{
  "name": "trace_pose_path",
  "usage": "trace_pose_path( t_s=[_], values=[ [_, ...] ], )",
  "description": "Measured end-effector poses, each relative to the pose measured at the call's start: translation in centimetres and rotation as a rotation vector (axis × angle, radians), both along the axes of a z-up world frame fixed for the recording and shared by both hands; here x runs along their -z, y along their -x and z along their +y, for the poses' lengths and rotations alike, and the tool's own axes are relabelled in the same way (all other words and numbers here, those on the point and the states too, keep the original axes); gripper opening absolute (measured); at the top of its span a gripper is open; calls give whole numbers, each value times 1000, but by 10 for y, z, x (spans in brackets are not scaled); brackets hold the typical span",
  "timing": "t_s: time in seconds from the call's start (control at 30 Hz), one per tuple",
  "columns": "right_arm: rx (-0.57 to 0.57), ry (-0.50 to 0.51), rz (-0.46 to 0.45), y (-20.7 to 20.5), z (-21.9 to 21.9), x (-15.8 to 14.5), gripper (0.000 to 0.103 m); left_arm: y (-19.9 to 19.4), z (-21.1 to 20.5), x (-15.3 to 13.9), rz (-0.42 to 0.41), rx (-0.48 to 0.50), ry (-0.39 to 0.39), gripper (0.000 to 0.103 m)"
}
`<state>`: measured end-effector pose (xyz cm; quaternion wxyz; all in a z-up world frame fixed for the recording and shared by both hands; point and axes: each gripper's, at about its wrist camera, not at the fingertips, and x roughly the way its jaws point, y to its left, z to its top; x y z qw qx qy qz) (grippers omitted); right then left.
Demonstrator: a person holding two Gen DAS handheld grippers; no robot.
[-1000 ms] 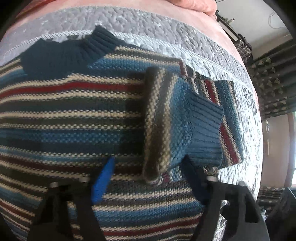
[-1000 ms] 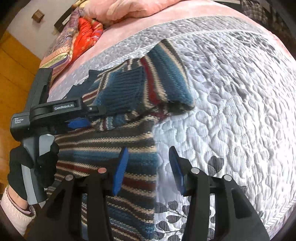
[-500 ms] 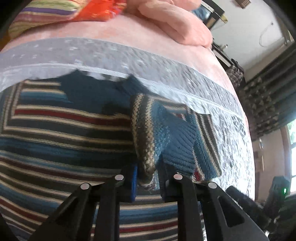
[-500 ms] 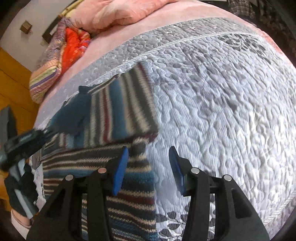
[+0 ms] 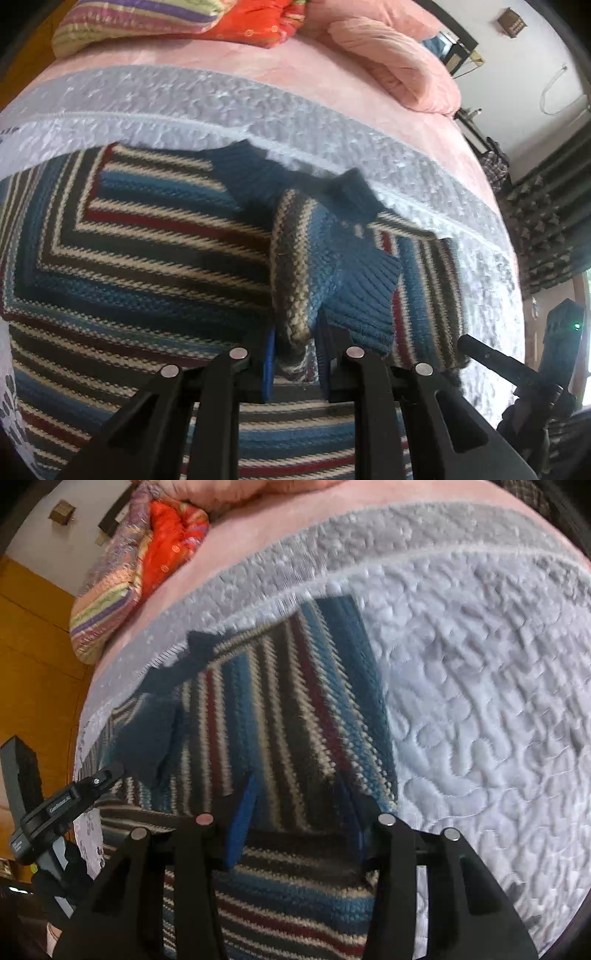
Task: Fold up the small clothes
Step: 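Lay the sleeve flat on the body and open the right gripper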
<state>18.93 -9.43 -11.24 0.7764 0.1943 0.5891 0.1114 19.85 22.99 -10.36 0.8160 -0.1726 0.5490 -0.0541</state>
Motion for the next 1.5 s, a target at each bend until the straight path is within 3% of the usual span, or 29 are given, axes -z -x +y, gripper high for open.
trace_pose_path(
  t_s=[0.1, 0.2, 0.27, 0.37, 0.47, 0.53, 0.6, 0.7, 0.8, 0.87, 0.93, 1.0, 1.07, 1.1, 1.13, 1.23, 1.5],
  values=[
    [8, 23, 2, -1, 4, 9, 44, 0, 7, 22, 65, 1, 1, 21],
    [-5, 85, -17, -1, 13, 12, 45, 4, 10, 28, 71, 3, -27, 35],
    [-16, 108, -15, -2, 16, 13, 46, 9, 11, 23, 56, 9, -45, 40],
    [0, 67, 24, -6, 10, 8, 46, 16, 11, 14, 43, 28, -81, 44],
    [30, -13, 5, 1, -1, -12, 48, 26, 7, -12, -35, 47, -167, 51],
    [33, -34, -27, 8, -3, -29, 48, 31, -10, -30, -110, 100, -228, 58],
    [27, -31, -40, 13, -2, -39, 48, 27, -32, -37, -129, 159, -251, 62],
    [10, -24, -34, 11, 3, -41, 48, 14, -66, -27, -87, 232, -225, 67],
    [9, -11, -6, 9, 4, -29, 48, -1, -89, -4, -28, 250, -259, 67],
    [12, -29, 15, 10, -1, -17, 48, -2, -92, 11, 5, 253, -276, 66],
    [14, -43, 16, 13, -2, -9, 48, -7, -94, 25, 22, 237, -326, 52],
    [21, -56, 14, 15, -4, -3, 48, -10, -92, 29, 14, 237, -342, 50],
    [27, -59, 12, 15, -5, -1, 48, -9, -90, 25, -5, 245, -325, 38],
    [26, -56, 12, 16, -4, -2, 48, -7, -88, 22, -18, 251, -299, 19],
    [23, -47, 11, 15, -3, -2, 48, -6, -85, 20, -23, 252, -273, 8],
    [16, -29, 10, 14, 0, -4, 48, -3, -69, 6, -39, 208, -207, 8],
    [9, -16, 6, 12, 3, -2, 48, 14, -7, -33, -135, 149, -144, 7]
  ],
)
